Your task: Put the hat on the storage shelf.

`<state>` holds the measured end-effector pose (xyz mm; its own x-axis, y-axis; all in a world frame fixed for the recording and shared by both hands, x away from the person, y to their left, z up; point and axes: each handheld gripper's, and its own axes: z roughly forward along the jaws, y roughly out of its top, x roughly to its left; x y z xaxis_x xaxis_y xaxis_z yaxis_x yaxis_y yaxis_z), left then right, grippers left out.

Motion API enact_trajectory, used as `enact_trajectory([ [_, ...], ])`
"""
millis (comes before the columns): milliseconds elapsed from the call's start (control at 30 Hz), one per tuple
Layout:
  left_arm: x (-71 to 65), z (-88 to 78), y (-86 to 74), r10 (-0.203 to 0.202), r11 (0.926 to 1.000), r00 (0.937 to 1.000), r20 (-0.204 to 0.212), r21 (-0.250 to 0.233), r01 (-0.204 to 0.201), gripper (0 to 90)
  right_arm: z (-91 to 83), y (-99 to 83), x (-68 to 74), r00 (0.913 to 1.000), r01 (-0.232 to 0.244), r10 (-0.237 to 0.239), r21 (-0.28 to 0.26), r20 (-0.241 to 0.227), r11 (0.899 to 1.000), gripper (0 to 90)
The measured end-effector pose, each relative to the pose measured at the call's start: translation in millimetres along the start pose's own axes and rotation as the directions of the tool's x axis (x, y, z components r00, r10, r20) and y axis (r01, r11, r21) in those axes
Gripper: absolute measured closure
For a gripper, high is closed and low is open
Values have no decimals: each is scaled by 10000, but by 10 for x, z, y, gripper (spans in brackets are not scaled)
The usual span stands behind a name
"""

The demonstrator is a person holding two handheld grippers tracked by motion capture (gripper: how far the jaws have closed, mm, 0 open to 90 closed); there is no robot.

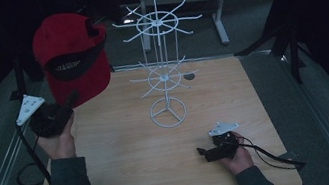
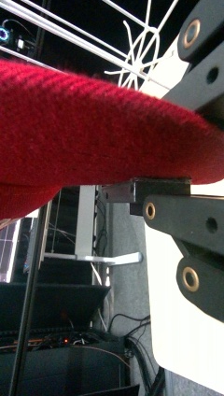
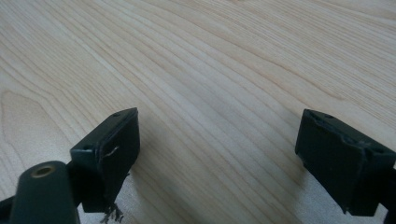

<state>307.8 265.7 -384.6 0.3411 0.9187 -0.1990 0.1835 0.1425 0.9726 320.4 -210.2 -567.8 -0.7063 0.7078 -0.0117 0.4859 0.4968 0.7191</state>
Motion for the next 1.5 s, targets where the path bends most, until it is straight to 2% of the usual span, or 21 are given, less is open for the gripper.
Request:
enact_trajectory([
  [567,-63,-4,78,79,9996,9999,150,-255,-75,855,0,0,0,10000,1,-1,-1,0,10000,136],
  [1500,-140,32,198,-177,9983,9988,449,-552,202,855,0,0,0,10000,-3,3,-1,-2,10000,136],
])
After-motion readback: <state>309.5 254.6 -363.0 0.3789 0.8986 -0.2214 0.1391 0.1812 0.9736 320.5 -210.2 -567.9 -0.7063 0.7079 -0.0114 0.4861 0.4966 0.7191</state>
